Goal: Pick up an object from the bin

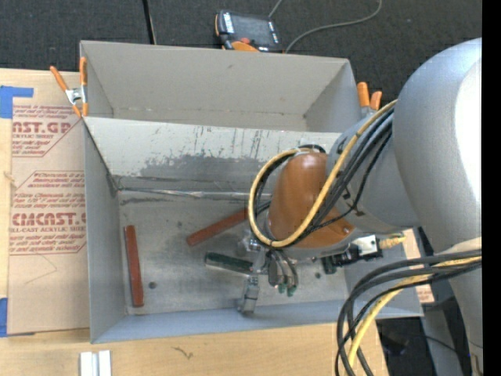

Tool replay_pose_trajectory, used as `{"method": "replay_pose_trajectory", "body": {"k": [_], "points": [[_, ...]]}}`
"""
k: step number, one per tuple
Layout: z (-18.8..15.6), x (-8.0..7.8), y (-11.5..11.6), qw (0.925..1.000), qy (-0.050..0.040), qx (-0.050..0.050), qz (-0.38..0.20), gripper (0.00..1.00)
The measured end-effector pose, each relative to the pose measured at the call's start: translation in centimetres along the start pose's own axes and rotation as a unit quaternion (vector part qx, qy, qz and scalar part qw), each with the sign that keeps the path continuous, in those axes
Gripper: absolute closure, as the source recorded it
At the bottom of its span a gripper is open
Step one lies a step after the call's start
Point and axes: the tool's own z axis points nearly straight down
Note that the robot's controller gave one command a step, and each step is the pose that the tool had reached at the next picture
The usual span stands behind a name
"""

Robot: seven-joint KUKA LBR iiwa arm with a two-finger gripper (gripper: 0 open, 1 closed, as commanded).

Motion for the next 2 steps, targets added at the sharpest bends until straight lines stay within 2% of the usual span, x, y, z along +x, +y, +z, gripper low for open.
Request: {"method": "replay_pose_trajectory", "body": {"k": [1, 2], "points": [[-0.3, -0.1, -0.1, 1.0000, -0.0012, 0.000, 0.000, 1.00], [-17.7, -1.3, 1.1, 0.9998, -0.0059, -0.001, -0.017, 1.00]]}}
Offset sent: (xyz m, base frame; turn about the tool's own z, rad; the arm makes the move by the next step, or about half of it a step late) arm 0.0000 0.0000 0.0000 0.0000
